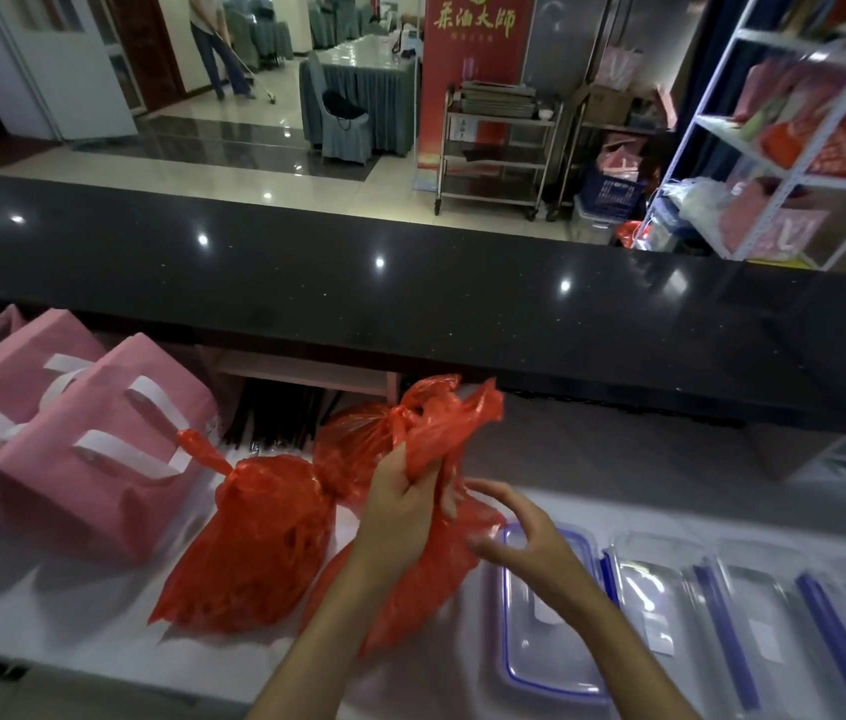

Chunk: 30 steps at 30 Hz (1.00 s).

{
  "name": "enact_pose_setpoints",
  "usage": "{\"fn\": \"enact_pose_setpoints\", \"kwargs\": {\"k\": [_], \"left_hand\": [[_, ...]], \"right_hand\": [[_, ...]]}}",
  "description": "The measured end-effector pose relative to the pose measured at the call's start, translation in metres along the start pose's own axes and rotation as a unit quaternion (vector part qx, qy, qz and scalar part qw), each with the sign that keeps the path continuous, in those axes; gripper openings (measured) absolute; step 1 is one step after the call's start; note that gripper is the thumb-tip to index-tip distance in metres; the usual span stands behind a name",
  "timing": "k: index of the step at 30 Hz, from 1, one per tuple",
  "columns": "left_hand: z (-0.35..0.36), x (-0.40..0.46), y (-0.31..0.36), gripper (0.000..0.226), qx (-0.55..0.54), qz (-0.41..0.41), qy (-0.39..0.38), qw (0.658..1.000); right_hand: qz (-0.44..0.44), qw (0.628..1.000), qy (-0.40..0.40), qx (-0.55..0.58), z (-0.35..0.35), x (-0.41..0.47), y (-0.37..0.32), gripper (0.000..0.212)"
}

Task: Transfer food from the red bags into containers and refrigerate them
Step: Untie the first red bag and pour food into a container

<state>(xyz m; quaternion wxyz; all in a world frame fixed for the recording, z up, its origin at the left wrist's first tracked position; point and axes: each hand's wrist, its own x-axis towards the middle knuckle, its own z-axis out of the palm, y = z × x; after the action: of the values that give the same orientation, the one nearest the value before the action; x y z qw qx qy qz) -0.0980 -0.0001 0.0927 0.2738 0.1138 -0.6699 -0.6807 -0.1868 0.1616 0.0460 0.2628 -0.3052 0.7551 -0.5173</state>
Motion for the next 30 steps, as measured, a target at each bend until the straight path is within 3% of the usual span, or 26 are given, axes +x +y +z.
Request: {"fn": "enact_pose_setpoints", "kwargs": {"k": [3,6,8,11,15,19,21,25,27,30], "left_hand": [[0.021,0.008,0.033,0.042,-0.048,-0.004,-0.038,0.998],[0.047,0.022,0.054,0.044,-0.088,-0.042,-0.091,0.991],[0.068,0.032,0.057,0.041,-0.111,-0.096,-0.127,0.981],[0.105,0.038,0.049,0.040,-0.166,-0.179,-0.153,0.958],[0.155,0.035,0.040,0.042,-0.193,-0.266,-0.151,0.933],[0.209,0.027,0.043,0.041,-0.232,-0.309,-0.179,0.905],[0.236,0.022,0.044,0.042,-0.219,-0.287,-0.208,0.909],[0.271,0.016,0.036,0.055,-0.093,-0.220,-0.241,0.941],[0.268,0.012,0.017,0.064,-0.034,-0.203,-0.236,0.950],[0.243,-0.011,-0.018,0.058,0.071,-0.203,-0.185,0.959]], "right_hand": [[-0.008,0.996,-0.027,-0.090,-0.015,-0.006,-0.005,0.081],[-0.029,0.972,-0.009,-0.232,-0.033,-0.008,-0.019,0.083],[-0.019,0.978,0.001,-0.209,-0.049,-0.012,-0.030,0.069],[0.019,0.989,0.026,-0.147,-0.073,-0.026,-0.031,0.028],[0.072,0.992,0.072,-0.071,-0.102,-0.054,-0.016,0.011],[0.078,0.985,0.127,-0.084,-0.147,-0.092,0.004,0.013],[0.070,0.983,0.163,-0.055,-0.170,-0.111,0.008,0.021],[0.107,0.967,0.228,0.029,-0.205,-0.137,0.021,0.018],[0.138,0.962,0.229,0.052,-0.219,-0.144,0.033,0.026],[0.178,0.961,0.200,0.072,-0.231,-0.148,0.046,0.023]]}}
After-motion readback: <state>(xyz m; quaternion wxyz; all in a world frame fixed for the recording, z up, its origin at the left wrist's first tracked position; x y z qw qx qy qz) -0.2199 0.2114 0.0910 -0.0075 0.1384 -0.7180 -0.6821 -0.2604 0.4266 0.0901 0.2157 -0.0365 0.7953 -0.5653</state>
